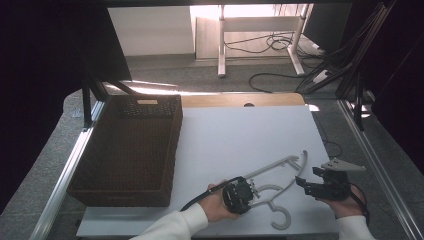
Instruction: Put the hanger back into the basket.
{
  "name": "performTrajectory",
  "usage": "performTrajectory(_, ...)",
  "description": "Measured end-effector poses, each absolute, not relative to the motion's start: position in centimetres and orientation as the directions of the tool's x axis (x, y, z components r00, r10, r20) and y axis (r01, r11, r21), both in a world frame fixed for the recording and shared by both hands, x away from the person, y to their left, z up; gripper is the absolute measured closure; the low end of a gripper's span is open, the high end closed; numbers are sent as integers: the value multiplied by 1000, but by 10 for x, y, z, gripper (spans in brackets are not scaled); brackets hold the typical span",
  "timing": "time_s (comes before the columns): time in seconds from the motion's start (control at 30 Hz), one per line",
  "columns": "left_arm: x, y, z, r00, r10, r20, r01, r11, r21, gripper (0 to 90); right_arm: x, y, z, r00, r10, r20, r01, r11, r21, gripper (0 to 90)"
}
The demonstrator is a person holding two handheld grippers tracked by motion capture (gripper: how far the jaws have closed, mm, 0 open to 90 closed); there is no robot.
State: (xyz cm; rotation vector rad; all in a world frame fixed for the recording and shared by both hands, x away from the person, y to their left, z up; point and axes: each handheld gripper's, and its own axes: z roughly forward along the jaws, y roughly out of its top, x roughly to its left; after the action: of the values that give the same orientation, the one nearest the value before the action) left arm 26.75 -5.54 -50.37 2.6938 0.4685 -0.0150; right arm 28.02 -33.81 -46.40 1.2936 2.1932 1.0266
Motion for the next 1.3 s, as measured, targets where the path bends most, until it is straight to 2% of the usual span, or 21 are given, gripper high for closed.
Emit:
performTrajectory(0.43, 270, -51, -503, 940, 328, -96, 337, -847, 411, 820, 278, -349, -459, -463, 886, 30, 567, 270, 778, 259)
performTrajectory(0.53, 270, -47, -496, 933, 330, -144, 359, -816, 454, 820, 277, -359, -455, -427, 904, 29, 564, 241, 790, 259)
performTrajectory(0.83, 273, -33, -479, 921, 348, -175, 385, -754, 531, 820, 277, -373, -458, -360, 932, 34, 586, 198, 786, 259)
performTrajectory(1.3, 280, -10, -447, 908, 379, -177, 402, -673, 621, 820, 279, -372, -462, -360, 932, 40, 600, 198, 775, 259)
